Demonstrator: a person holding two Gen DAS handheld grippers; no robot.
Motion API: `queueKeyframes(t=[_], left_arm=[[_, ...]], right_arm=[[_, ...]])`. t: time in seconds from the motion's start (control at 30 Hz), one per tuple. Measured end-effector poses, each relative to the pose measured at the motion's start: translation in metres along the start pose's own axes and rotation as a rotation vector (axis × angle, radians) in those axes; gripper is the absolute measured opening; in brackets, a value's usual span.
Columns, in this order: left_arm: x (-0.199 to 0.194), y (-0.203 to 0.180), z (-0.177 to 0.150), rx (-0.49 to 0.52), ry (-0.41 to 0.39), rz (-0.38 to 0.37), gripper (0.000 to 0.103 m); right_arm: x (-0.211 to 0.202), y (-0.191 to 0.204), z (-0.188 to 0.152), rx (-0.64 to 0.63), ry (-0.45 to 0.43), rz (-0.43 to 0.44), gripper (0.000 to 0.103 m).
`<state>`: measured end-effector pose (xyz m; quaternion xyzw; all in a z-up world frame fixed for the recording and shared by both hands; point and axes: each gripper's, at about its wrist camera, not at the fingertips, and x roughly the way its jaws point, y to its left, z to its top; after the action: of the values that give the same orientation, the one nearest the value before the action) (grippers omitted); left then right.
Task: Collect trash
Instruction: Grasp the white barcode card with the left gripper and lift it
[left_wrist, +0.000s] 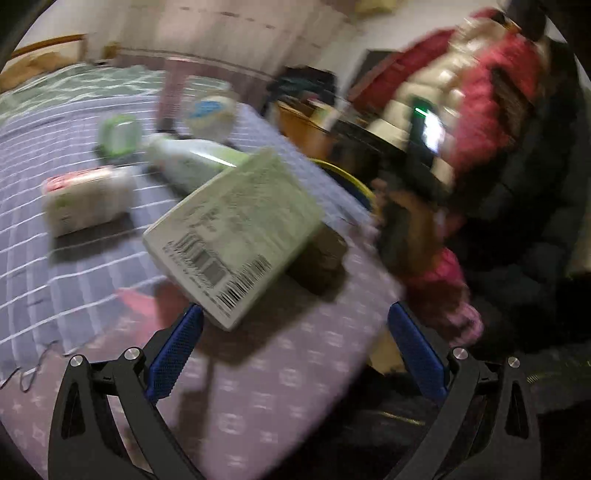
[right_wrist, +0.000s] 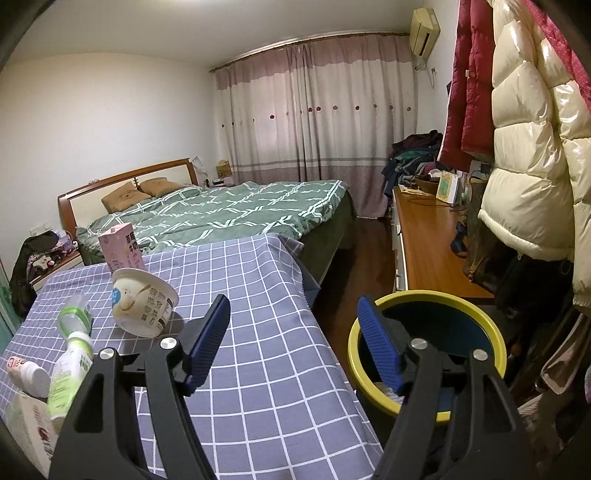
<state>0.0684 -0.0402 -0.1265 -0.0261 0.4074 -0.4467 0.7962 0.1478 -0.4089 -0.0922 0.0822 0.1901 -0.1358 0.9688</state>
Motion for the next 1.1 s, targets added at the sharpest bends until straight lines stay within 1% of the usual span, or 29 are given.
queueKeyframes(t=[0.03, 0.13, 0.2, 0.27, 0.33, 0.37, 0.43, 0.53, 0.6, 0.8, 0.9, 1.03, 1.07, 1.1], left_arm=[[-0.001, -0.005, 0.001, 0.021, 0.007, 0.008, 0.098], [-0.015, -0.013, 0.009, 0.09, 0.002, 0.102, 0.098], [-0.02, -0.011, 0.016, 0.121, 0.002, 0.149, 0.098], [-0.014, -0.013, 0.025, 0.191, 0.026, 0.185, 0.098], [-0.007, -0.012, 0.033, 0.248, 0.051, 0.204, 0.098], [-0.002, -0.008, 0.04, 0.274, 0.072, 0.204, 0.098], [0.01, 0.001, 0.053, 0.299, 0.118, 0.177, 0.098], [0.029, 0.011, 0.067, 0.309, 0.179, 0.136, 0.098], [0.038, 0.013, 0.07, 0.319, 0.203, 0.13, 0.098], [0.065, 0.012, 0.07, 0.372, 0.279, 0.143, 0.098], [0.075, 0.017, 0.07, 0.372, 0.309, 0.17, 0.098], [0.086, 0.023, 0.074, 0.358, 0.32, 0.189, 0.098], [0.088, 0.024, 0.075, 0.358, 0.321, 0.19, 0.097], [0.091, 0.024, 0.075, 0.358, 0.324, 0.191, 0.092]], right_arm=[[0.0, 0.0, 0.0, 0.002, -0.001, 0.001, 0.068], [0.001, 0.0, 0.0, 0.005, 0.001, 0.001, 0.068], [0.002, 0.0, 0.0, 0.008, 0.003, 0.002, 0.068], [0.002, 0.001, 0.001, 0.014, 0.001, 0.004, 0.068], [0.003, 0.0, 0.0, 0.016, 0.003, 0.004, 0.068], [0.003, 0.0, 0.0, 0.016, 0.005, 0.005, 0.068], [0.003, 0.0, 0.0, 0.017, 0.004, 0.005, 0.068], [0.004, -0.001, 0.0, 0.024, 0.009, 0.005, 0.068], [0.006, -0.002, 0.0, 0.032, 0.015, 0.008, 0.068], [0.011, -0.007, 0.0, 0.068, 0.037, 0.027, 0.068], [0.011, -0.009, 0.0, 0.079, 0.042, 0.036, 0.068], [0.012, -0.012, 0.0, 0.09, 0.043, 0.042, 0.068], [0.012, -0.012, -0.001, 0.093, 0.044, 0.044, 0.068], [0.012, -0.013, -0.001, 0.096, 0.044, 0.045, 0.068]])
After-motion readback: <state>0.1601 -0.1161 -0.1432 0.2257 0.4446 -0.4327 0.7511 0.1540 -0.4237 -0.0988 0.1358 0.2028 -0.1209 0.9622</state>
